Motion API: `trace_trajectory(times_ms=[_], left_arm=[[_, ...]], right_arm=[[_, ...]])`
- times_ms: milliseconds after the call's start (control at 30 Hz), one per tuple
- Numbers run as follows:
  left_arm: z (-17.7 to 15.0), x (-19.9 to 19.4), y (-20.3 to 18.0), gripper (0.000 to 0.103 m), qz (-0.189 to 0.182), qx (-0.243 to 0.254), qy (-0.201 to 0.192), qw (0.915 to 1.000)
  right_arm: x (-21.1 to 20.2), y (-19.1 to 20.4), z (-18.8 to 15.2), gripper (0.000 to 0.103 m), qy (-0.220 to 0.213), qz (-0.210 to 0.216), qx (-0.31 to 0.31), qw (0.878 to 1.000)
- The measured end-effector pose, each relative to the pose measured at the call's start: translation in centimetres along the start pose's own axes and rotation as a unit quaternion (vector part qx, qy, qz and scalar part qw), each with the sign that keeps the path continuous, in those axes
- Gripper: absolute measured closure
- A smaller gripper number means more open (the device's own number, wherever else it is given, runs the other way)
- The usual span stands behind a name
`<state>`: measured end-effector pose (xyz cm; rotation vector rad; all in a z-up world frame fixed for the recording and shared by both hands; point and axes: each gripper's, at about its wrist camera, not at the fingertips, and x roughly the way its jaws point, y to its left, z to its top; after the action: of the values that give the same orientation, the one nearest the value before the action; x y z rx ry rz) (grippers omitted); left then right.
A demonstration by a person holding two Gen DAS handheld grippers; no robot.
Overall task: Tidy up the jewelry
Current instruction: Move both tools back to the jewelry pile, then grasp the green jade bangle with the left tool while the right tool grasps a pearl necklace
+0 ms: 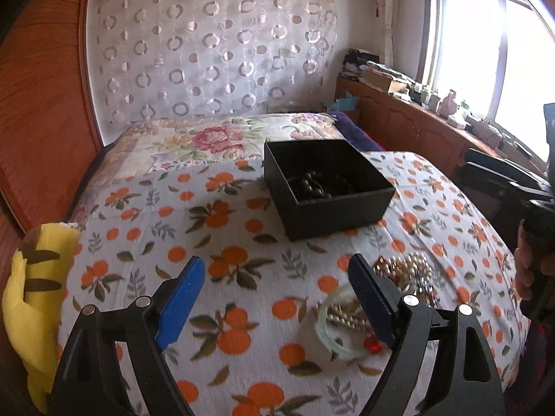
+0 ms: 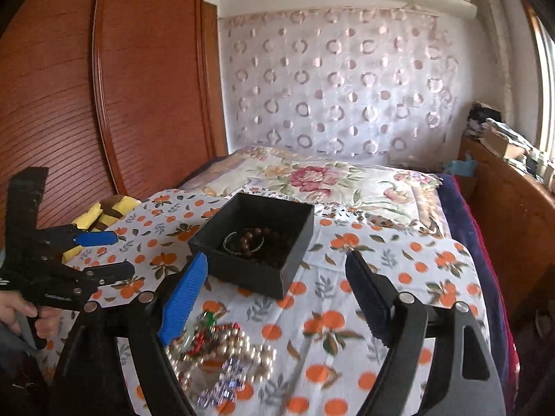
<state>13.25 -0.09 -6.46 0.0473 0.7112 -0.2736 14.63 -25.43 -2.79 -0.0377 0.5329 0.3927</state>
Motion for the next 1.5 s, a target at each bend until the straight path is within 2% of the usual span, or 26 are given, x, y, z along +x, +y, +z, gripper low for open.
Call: trace_trajectory(times_ms=[133,233,400,633,667,800,900,933,1067,1500], left_arm=[[-1.2,-0.1,-0.3,0.022,-0.004,0.001,0.012,0.9999],[-2.0,0.3,-0.3,0.022,-0.013,0.0,0.029,0.9995],[-2.7,1.7,-0.8,0.042,-0.027,0.004,0.061,0.9978],[-2.7,4.4,-1.8,0.069,-0.031,0.013,0.1,0.9944],[-2.6,4.7,-1.9,0.071,-0.029,0.015,0.105,0.9939],[-2.6,5.0,-2.4,0.073,-0.029,0.026,0.107,0.9934],[-2.6,5.0,-2.9,0.084,-0.033,0.041,0.107,0.9928],[-2.6,5.0,-3.1,0.094,-0.037,0.044,0.108,0.9925],[-2.6,4.2,-3.3,0.097,-0.03,0.057,0.095,0.9934],[-0.4,-0.7,-1.6,0.097,-0.025,0.033,0.024,0.9989]], right_arm=[[-1.7,0.0,-1.6,0.019,0.004,0.001,0.012,1.0],[-2.5,0.0,-3.1,0.019,0.03,0.043,0.033,0.998],[-2.2,1.6,-5.1,0.021,0.061,0.057,0.028,0.996],[-0.7,3.6,-7.0,0.036,0.095,0.075,0.013,0.993],[-0.5,4.0,-7.2,0.04,0.1,0.08,0.008,0.992],[-0.3,5.1,-7.4,0.042,0.107,0.086,-0.011,0.991],[-0.2,5.1,-7.4,0.044,0.11,0.089,-0.01,0.99],[-0.2,5.3,-7.5,0.045,0.111,0.089,-0.012,0.99],[0.0,5.6,-7.6,0.049,0.116,0.093,-0.017,0.989],[2.4,8.0,-7.8,0.06,0.141,0.117,-0.043,0.982]])
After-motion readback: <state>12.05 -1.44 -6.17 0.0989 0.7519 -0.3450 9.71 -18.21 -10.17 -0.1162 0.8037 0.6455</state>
